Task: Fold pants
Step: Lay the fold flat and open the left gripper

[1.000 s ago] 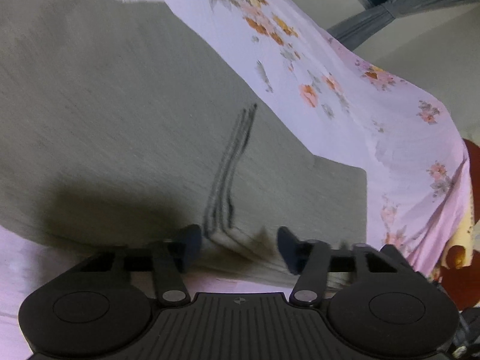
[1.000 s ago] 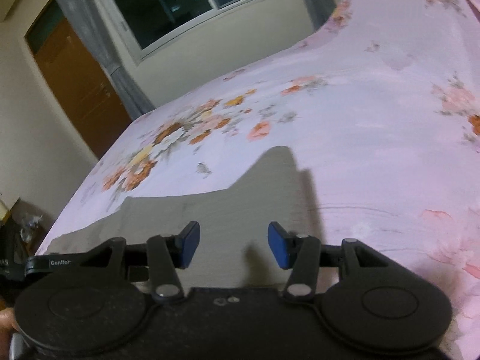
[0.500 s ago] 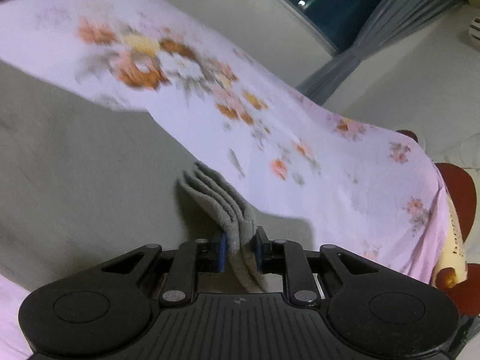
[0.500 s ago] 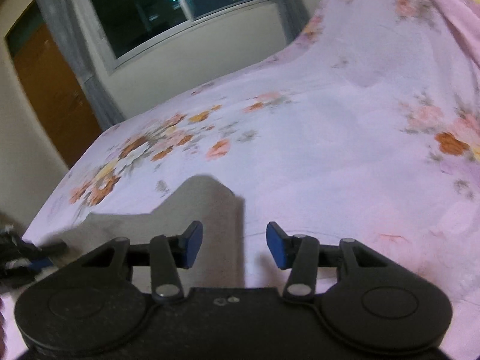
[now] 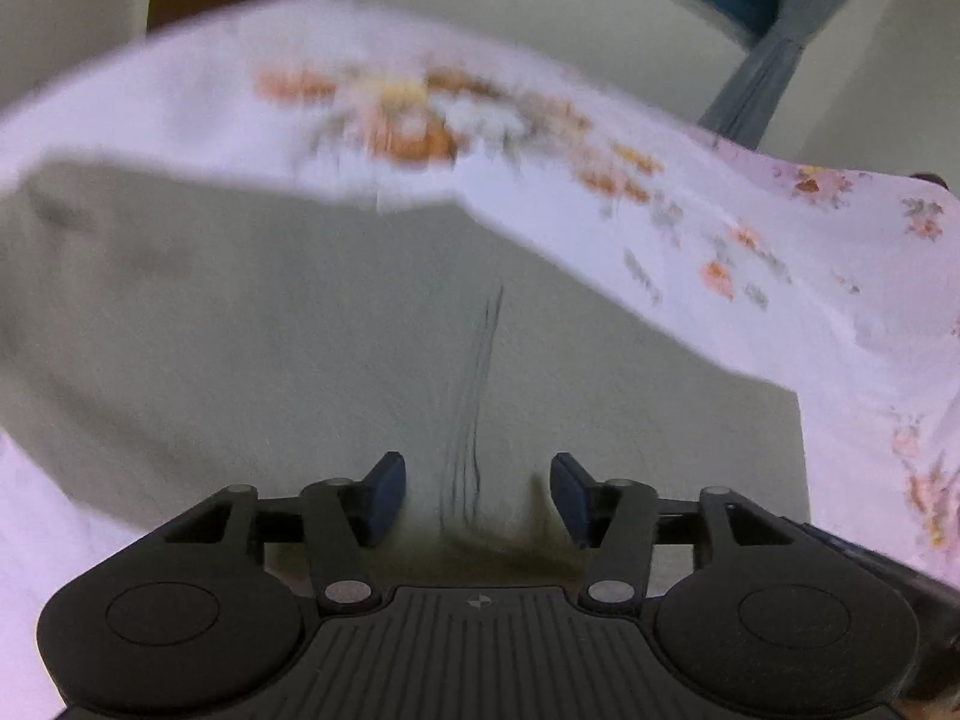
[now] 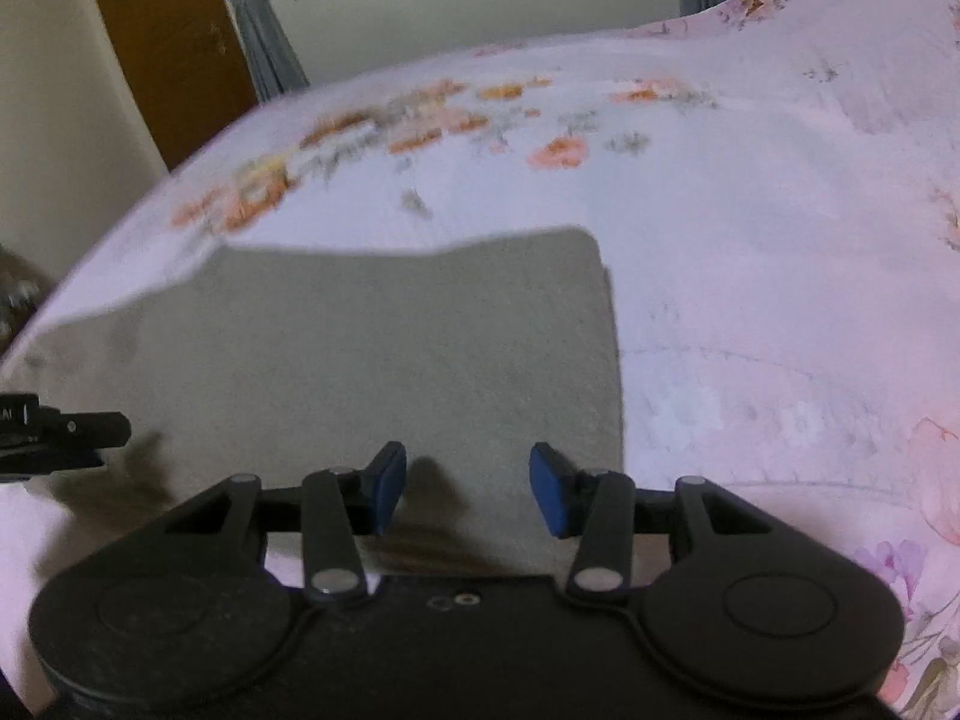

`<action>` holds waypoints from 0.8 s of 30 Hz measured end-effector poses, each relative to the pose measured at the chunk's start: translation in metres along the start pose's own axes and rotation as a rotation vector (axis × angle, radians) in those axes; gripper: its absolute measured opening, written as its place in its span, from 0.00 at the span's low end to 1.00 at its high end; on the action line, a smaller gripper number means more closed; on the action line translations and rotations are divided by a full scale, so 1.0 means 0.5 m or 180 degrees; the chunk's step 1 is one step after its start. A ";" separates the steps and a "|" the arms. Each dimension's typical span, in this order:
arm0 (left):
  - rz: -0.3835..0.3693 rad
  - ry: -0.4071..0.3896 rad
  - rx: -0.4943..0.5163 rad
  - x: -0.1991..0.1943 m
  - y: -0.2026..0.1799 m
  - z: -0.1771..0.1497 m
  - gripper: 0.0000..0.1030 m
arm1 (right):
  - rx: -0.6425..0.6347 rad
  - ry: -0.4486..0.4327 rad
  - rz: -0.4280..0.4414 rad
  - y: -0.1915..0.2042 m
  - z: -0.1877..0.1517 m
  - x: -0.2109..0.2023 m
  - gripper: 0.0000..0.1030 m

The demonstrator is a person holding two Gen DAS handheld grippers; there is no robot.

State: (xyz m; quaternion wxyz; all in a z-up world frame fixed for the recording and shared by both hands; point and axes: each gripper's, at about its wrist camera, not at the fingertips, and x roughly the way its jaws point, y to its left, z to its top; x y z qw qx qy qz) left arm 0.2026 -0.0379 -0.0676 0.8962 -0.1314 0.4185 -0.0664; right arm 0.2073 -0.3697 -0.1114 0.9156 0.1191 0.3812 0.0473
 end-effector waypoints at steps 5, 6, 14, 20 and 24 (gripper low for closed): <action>0.0077 -0.0006 0.0384 0.012 -0.050 0.035 0.53 | -0.0084 -0.0014 0.0072 0.046 0.022 0.019 0.46; 0.0097 0.0018 0.0441 0.019 -0.060 0.035 0.53 | -0.0109 -0.0010 0.0075 0.052 0.024 0.021 0.46; 0.0285 0.0272 0.0753 0.083 -0.099 -0.002 0.53 | -0.0191 0.0144 -0.0094 0.057 0.017 0.070 0.50; 0.0300 0.0256 0.0869 0.085 -0.105 -0.007 0.54 | -0.0476 0.0172 -0.0056 0.086 -0.005 0.079 0.85; 0.0296 0.0254 0.0861 0.083 -0.100 -0.007 0.54 | -0.0643 0.0200 -0.0188 0.116 -0.014 0.087 0.97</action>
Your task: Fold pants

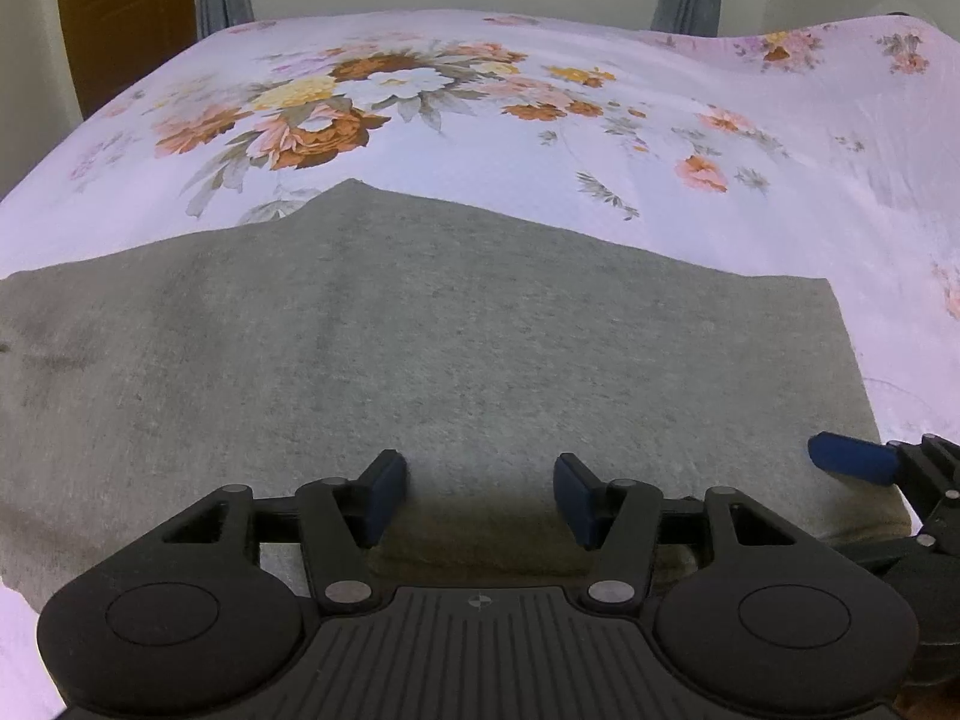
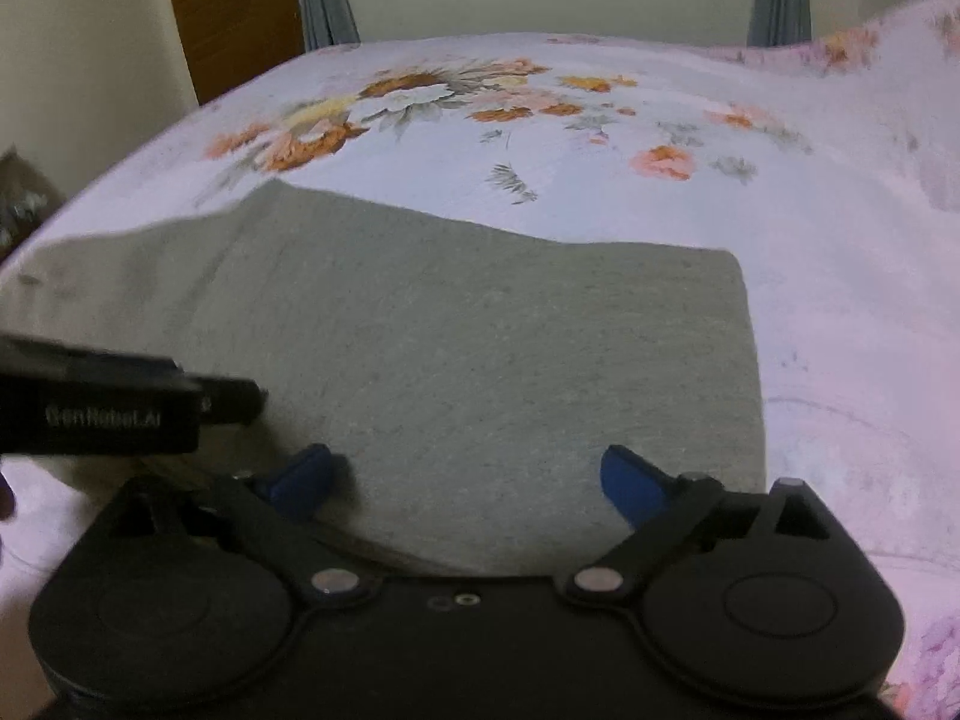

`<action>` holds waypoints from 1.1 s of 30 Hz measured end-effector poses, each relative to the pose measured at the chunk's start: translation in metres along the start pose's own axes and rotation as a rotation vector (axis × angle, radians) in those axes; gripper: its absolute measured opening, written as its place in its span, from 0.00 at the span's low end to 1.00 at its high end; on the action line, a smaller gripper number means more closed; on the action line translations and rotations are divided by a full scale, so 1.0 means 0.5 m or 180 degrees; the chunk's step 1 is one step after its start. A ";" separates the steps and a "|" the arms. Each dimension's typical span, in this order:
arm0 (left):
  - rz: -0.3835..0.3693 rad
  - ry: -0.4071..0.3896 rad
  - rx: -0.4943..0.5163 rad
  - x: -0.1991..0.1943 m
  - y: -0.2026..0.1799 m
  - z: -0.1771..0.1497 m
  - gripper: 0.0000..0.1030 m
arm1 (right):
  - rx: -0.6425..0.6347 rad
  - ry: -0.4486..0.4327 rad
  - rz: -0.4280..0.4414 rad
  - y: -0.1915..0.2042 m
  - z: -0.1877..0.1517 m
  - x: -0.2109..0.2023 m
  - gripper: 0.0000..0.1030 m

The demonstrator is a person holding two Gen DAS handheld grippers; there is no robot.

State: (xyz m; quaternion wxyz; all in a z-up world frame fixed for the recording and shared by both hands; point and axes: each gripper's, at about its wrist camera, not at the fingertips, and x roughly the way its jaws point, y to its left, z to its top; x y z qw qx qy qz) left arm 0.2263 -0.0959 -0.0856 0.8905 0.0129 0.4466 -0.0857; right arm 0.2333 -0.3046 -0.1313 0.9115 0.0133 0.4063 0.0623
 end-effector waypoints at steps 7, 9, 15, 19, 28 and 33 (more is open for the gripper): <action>-0.0012 0.0044 -0.0092 0.013 0.019 0.000 0.56 | 0.0177 0.0102 -0.0049 0.001 0.008 0.006 1.00; 0.0000 0.0038 -0.0087 0.013 0.020 -0.002 0.57 | 0.0222 0.0107 -0.0029 -0.001 0.007 0.007 1.00; 0.0010 0.0030 -0.0074 0.014 0.021 -0.004 0.58 | 0.0335 0.0016 0.0002 -0.005 -0.009 -0.004 1.00; -0.0060 0.0035 -0.0164 0.003 0.033 -0.005 0.58 | 0.0371 0.0040 -0.0042 0.000 -0.002 -0.023 1.00; 0.0011 -0.0043 -0.0517 -0.068 0.167 -0.033 0.58 | 0.0389 -0.0227 -0.0016 0.047 0.018 -0.069 0.92; 0.0137 -0.0078 -0.0811 -0.099 0.275 -0.060 0.59 | 0.0352 -0.0136 0.0048 0.085 0.039 -0.046 0.76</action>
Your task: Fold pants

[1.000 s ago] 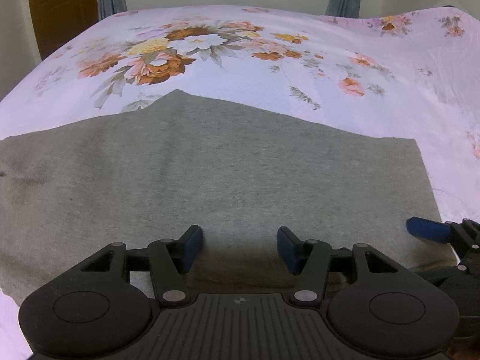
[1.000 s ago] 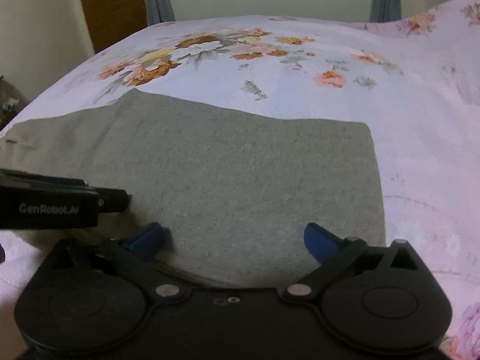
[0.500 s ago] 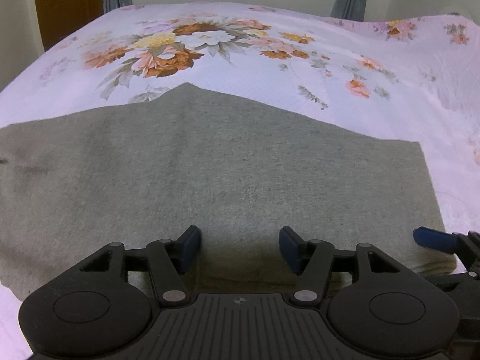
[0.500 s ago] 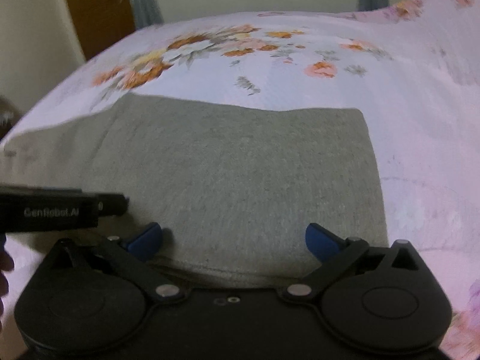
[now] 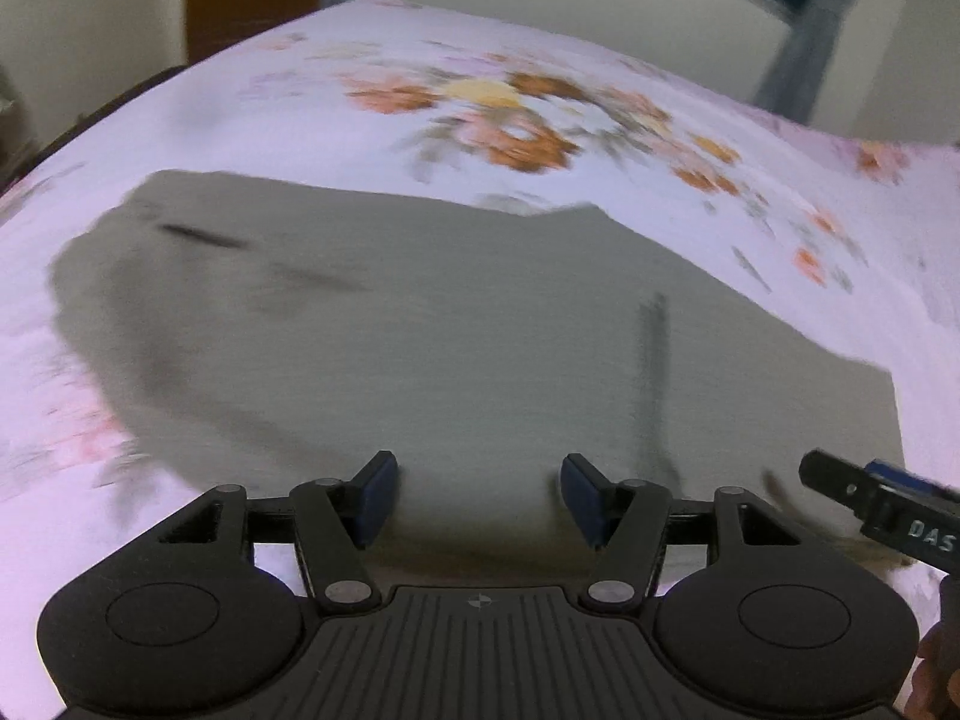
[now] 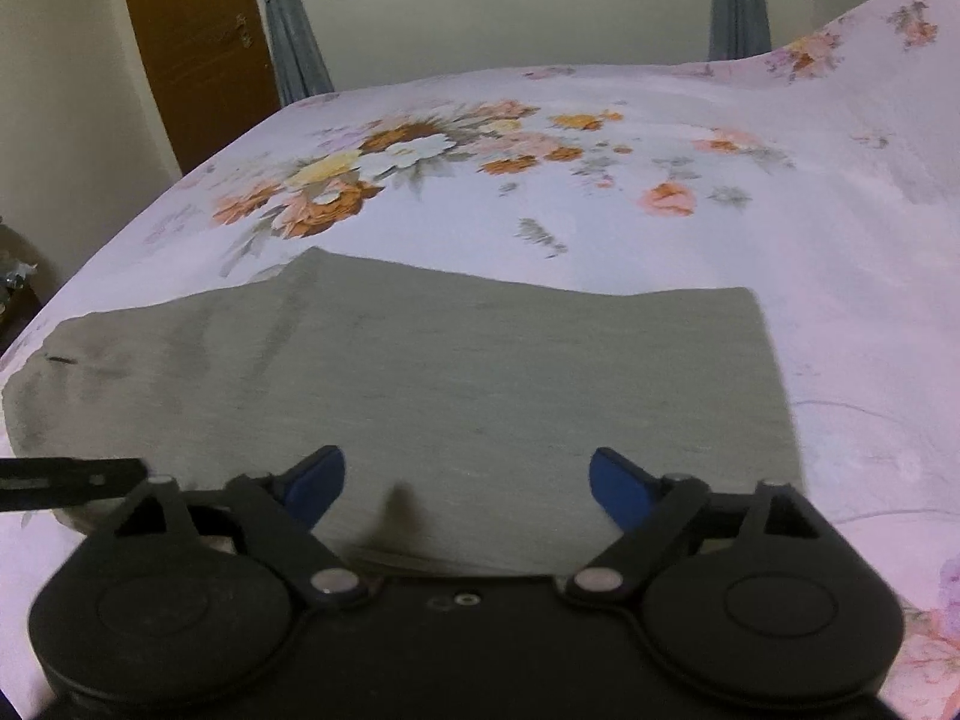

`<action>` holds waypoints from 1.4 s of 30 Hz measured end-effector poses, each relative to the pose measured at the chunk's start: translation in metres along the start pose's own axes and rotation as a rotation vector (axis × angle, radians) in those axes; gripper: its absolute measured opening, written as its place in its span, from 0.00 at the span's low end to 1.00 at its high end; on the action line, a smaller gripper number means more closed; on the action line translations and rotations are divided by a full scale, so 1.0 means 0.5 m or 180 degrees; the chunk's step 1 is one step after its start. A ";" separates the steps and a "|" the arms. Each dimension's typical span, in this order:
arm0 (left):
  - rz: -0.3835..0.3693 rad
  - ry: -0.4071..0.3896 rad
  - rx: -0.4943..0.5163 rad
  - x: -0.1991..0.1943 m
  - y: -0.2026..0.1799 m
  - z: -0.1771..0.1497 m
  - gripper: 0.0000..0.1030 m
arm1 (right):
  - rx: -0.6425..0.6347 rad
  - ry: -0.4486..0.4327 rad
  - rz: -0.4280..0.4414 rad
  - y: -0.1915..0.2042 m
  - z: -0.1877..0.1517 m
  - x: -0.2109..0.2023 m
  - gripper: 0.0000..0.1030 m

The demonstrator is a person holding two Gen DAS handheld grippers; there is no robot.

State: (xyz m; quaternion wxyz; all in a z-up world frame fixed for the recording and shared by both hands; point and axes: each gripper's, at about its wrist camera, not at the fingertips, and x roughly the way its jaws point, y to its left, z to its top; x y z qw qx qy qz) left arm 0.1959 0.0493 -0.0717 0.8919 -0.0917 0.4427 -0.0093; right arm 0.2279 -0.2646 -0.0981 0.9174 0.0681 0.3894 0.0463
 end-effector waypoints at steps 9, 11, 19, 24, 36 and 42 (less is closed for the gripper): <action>0.0275 -0.0076 -0.0701 -0.041 0.206 0.007 0.72 | -0.0056 0.0146 0.0030 0.059 -0.008 0.038 0.65; 0.0276 -0.0052 -0.0865 -0.034 0.243 0.003 0.72 | -0.0169 0.0223 -0.0044 0.070 -0.015 0.051 0.65; -0.0113 0.0105 -0.1779 0.035 0.347 -0.031 0.72 | -0.0088 0.0204 0.0030 0.064 -0.015 0.042 0.74; -0.0356 0.0032 -0.1981 0.076 0.355 -0.036 0.72 | -0.0090 0.0192 0.0015 0.067 -0.018 0.043 0.74; -0.0636 -0.0163 -0.2303 0.171 0.345 0.001 0.46 | -0.0139 0.0165 -0.0010 0.073 -0.007 0.055 0.76; -0.0651 -0.0200 -0.2316 0.187 0.339 0.012 0.35 | -0.0261 -0.0076 -0.0149 0.092 0.038 0.058 0.75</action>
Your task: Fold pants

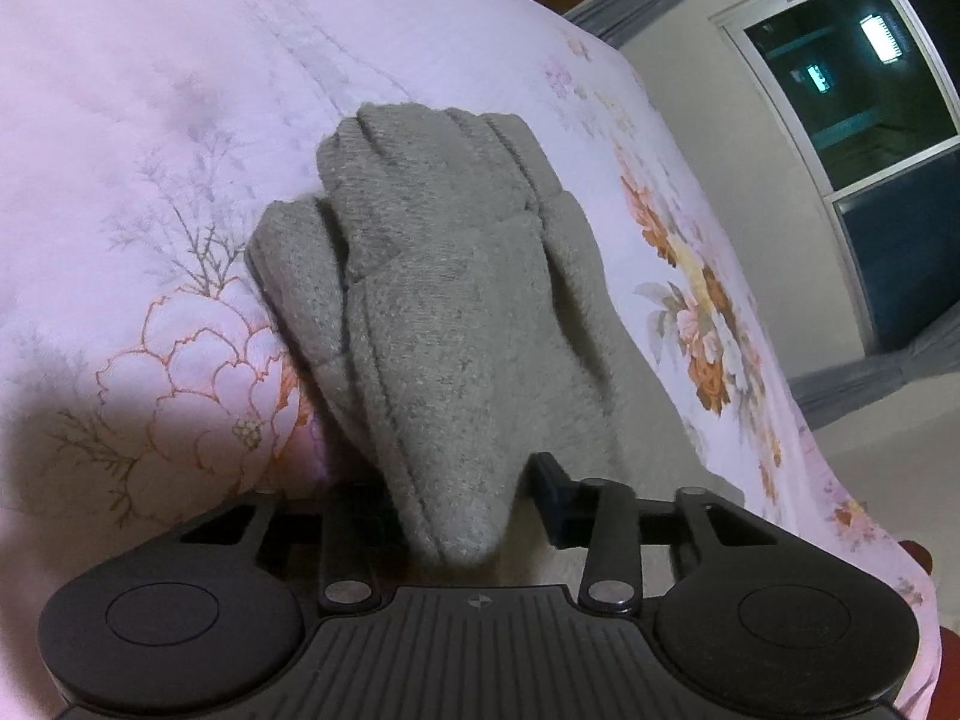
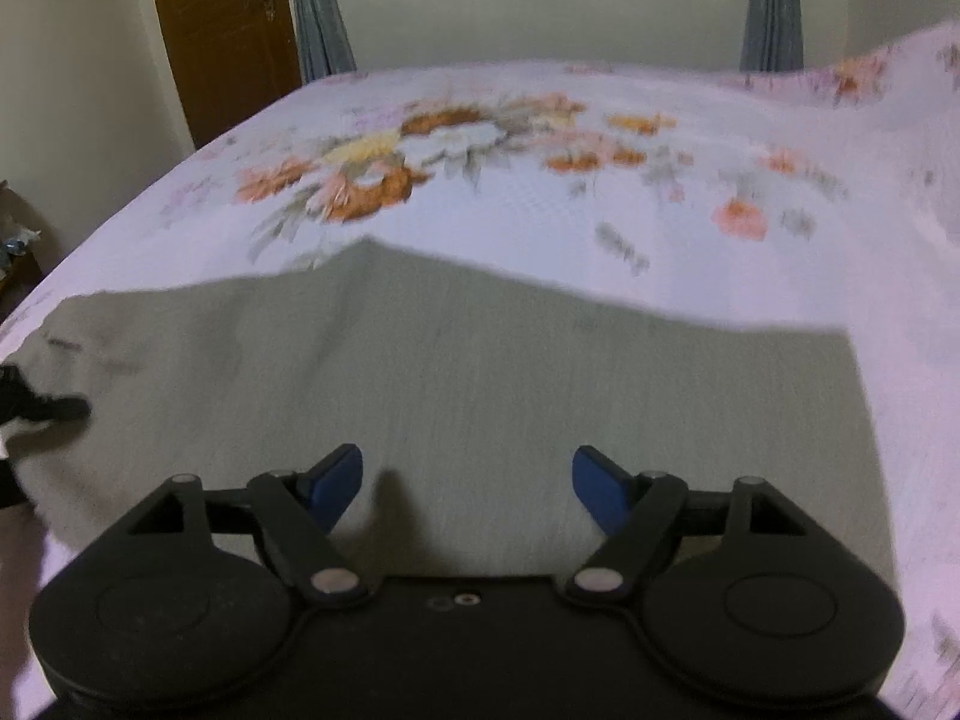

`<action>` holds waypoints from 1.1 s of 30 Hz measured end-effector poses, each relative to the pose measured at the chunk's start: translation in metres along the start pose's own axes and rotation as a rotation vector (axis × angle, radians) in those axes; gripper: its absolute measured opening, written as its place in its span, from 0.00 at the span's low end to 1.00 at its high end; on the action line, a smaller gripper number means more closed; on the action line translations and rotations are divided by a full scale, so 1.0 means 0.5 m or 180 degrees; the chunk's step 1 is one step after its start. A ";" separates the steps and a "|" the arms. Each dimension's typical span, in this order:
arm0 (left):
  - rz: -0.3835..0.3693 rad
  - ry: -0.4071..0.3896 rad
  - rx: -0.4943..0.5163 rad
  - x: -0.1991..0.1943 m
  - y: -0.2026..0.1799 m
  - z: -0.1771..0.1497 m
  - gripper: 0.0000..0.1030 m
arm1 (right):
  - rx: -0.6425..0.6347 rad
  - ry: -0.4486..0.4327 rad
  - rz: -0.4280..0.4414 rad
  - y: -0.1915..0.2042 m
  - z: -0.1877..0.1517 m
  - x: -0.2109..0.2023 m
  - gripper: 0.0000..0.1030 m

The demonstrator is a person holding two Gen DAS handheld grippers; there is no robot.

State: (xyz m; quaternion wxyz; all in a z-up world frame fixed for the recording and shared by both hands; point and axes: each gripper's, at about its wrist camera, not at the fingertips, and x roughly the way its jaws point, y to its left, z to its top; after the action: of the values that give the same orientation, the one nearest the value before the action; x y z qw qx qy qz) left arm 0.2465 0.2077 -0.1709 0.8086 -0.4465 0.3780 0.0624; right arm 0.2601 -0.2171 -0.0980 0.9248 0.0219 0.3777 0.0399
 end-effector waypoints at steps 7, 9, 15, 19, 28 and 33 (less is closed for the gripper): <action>0.0029 -0.0166 0.0271 -0.021 -0.036 -0.004 0.18 | -0.0118 0.0258 -0.0114 0.007 -0.022 0.061 0.77; 0.0056 -0.0274 0.0593 -0.039 -0.075 -0.006 0.17 | -0.0068 0.0283 -0.0069 0.000 -0.017 0.054 0.77; -0.0185 -0.0563 0.1663 -0.090 -0.257 -0.041 0.17 | 0.0047 0.0333 -0.0038 -0.029 -0.023 0.037 0.77; -0.0432 -0.0508 0.2369 -0.098 -0.391 -0.112 0.17 | 0.0112 0.0221 0.0031 -0.061 -0.025 0.000 0.77; -0.0661 0.0275 0.3562 0.000 -0.568 -0.396 0.18 | 0.0903 0.0008 -0.0090 -0.264 -0.048 -0.106 0.83; -0.0483 0.0397 0.3790 0.008 -0.586 -0.472 0.28 | 0.1139 -0.0005 -0.0039 -0.323 -0.076 -0.131 0.84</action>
State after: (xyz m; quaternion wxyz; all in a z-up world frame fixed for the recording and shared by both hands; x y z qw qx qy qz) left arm 0.2468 -0.1485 -0.0505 0.8981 0.0544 0.3618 -0.2442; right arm 0.1958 -0.3833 -0.0909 0.9067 0.1839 0.3782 -0.0335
